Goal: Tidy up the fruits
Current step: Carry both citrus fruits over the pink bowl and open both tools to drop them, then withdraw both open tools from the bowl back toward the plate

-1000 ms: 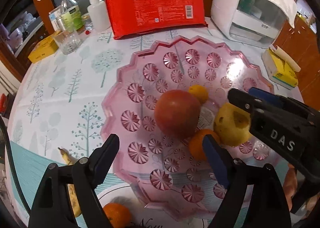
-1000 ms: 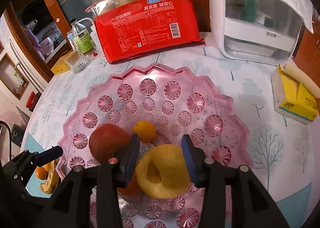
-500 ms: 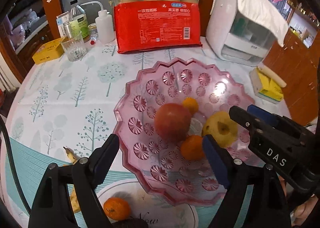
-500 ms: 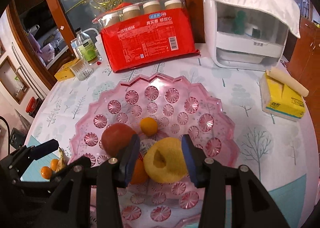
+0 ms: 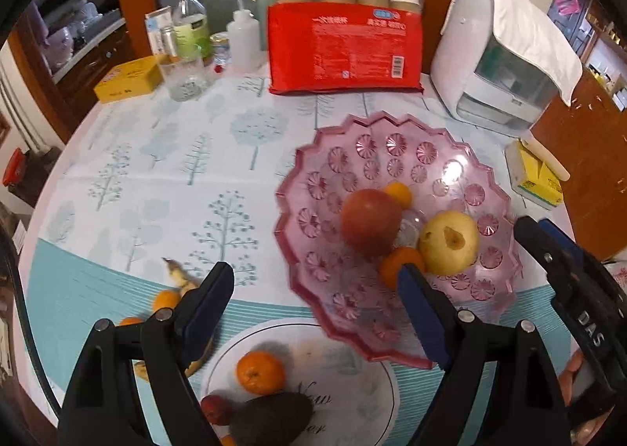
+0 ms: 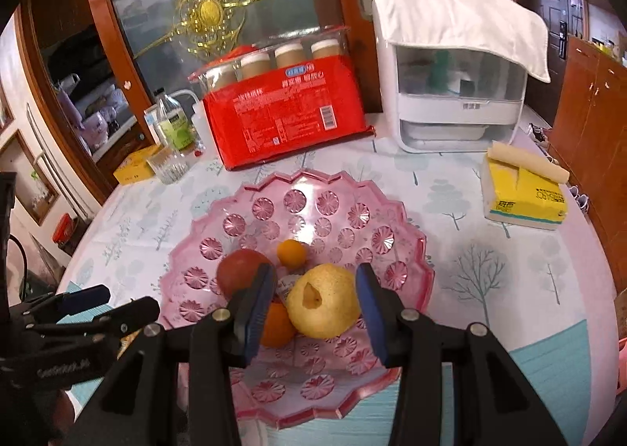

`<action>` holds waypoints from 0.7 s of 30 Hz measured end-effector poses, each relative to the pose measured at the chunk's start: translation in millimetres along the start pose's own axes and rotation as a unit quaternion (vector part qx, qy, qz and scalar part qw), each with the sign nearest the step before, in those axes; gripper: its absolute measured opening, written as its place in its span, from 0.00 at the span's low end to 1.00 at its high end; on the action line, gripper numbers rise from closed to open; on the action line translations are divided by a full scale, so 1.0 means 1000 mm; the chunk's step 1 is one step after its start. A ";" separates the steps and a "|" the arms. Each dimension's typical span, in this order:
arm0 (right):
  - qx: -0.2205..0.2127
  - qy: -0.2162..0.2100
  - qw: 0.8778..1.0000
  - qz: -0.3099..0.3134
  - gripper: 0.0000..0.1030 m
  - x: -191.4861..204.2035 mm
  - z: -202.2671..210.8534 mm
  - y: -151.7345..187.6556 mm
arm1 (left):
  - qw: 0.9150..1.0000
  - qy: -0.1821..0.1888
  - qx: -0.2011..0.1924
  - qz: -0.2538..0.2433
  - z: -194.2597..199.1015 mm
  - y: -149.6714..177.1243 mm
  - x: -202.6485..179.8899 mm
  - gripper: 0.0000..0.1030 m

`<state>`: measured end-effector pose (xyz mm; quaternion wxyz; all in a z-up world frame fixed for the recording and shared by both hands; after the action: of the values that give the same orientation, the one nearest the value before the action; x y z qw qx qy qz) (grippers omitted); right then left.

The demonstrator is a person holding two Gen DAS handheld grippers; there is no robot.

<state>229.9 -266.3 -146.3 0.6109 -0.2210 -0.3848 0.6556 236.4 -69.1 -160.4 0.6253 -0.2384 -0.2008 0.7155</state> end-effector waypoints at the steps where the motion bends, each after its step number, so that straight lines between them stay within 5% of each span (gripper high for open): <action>1: -0.004 -0.003 1.000 -0.003 0.43 0.001 0.005 0.001 | 1.000 0.000 -0.001 0.003 0.003 -0.001 0.002 0.82; 13: -0.009 0.023 1.000 -0.013 0.43 0.021 0.050 0.012 | 0.999 0.022 -0.043 0.005 0.061 -0.006 0.030 0.82; 21: -0.012 0.048 0.999 -0.017 0.43 0.067 0.082 0.024 | 0.995 0.058 -0.084 -0.014 0.117 -0.003 0.076 0.82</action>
<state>142.0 -219.4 -102.6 0.6372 -0.2529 -0.3669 0.6288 161.6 7.4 -71.2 0.6235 -0.3287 -0.2267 0.6722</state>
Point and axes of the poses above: each gripper's, at about its wrist camera, not at the fingertips, and z roughly against the way its jaws point, x to its left, y to its underside, the point moved 2 cm from there along -z, roughly the way its jaws point, and after that the axes turned 7 degrees about -x, right-handed, at the moved point
